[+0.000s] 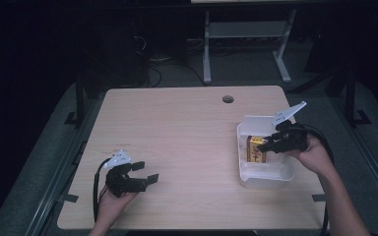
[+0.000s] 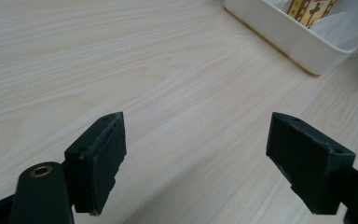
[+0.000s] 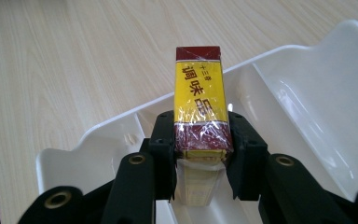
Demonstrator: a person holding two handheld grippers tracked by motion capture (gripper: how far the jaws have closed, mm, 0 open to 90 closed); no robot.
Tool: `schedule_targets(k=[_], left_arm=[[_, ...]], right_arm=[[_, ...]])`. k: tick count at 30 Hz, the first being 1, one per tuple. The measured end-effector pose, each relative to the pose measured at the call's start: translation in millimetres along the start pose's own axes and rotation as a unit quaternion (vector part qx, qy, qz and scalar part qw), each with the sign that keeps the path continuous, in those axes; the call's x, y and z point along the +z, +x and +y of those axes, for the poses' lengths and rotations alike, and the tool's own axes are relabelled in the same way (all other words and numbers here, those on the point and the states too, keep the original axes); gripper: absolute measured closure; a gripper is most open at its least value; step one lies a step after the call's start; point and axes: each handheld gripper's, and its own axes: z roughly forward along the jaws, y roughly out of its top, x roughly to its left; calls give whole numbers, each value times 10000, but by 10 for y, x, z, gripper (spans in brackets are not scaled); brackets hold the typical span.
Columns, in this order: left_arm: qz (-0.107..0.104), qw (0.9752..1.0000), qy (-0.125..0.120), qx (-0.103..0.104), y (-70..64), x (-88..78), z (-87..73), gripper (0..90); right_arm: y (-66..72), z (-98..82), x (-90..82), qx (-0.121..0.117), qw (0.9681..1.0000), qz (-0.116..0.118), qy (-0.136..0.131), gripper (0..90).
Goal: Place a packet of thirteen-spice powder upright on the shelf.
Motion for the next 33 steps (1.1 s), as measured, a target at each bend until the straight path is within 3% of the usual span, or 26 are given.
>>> schedule_targets(k=[14,27,33], left_arm=[[3,10000,-12,-4,-4,4,5,197],[-17,10000,-5,-10,-16,16,7,198],[-22,10000,-6,-24,-16,20,6,199]], right_arm=[[26,-67,-32,45,9990,-263,349,595],[45,-190,-1,71,9966,-457,680,578],[41,-221,14,-3,9940,-681,861,586]])
